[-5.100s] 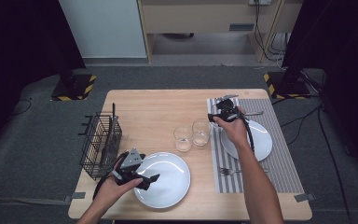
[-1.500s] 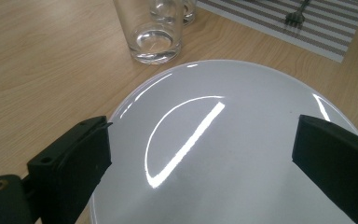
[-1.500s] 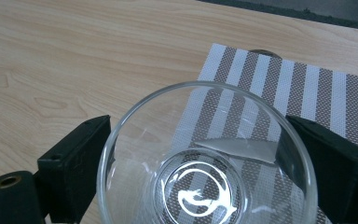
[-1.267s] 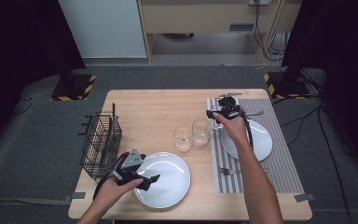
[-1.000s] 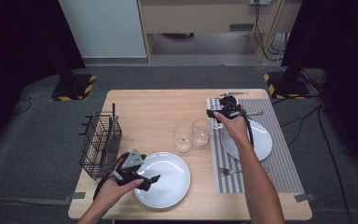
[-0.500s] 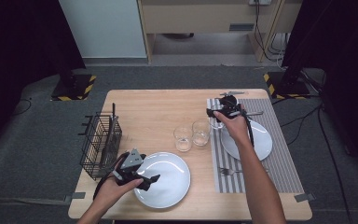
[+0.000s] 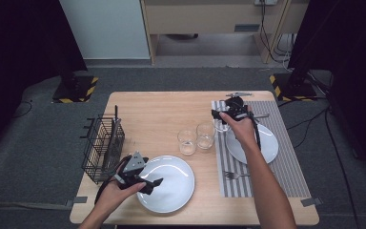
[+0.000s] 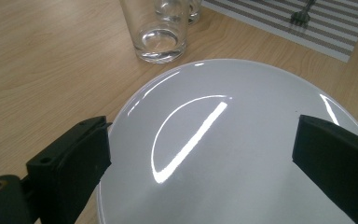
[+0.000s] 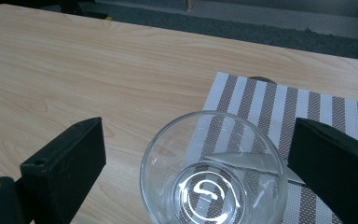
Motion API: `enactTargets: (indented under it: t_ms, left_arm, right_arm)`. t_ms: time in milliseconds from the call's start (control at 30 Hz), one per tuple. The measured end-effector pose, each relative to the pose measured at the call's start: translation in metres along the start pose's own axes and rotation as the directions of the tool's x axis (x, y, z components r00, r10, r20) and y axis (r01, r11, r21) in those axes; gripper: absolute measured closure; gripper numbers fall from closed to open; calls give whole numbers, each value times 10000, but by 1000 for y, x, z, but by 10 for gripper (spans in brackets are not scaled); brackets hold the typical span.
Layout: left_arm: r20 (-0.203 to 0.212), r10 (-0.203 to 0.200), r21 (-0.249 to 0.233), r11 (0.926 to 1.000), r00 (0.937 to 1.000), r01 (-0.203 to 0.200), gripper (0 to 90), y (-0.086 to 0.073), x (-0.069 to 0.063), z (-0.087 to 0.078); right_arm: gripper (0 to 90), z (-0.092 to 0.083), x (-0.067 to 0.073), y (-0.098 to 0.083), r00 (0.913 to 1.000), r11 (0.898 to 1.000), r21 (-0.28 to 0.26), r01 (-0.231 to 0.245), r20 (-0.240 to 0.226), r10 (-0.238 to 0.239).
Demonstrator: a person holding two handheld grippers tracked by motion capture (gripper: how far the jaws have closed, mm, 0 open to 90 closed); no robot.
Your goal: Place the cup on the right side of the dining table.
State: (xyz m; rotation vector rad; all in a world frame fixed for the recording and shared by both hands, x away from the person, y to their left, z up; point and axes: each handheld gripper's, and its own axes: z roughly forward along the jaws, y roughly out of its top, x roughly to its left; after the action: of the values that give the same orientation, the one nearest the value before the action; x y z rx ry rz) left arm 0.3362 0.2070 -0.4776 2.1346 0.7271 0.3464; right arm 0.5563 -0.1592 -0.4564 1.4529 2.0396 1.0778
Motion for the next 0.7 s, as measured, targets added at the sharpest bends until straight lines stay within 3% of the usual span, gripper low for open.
enactTargets:
  t_ms: [700]
  left_arm:
    - [-42, 48, 34, 10000, 10000, -48, 34, 0, -1, 0]
  right_arm:
    - [44, -33, 0, -7, 10000, 9989, -473, 28, -4, -28]
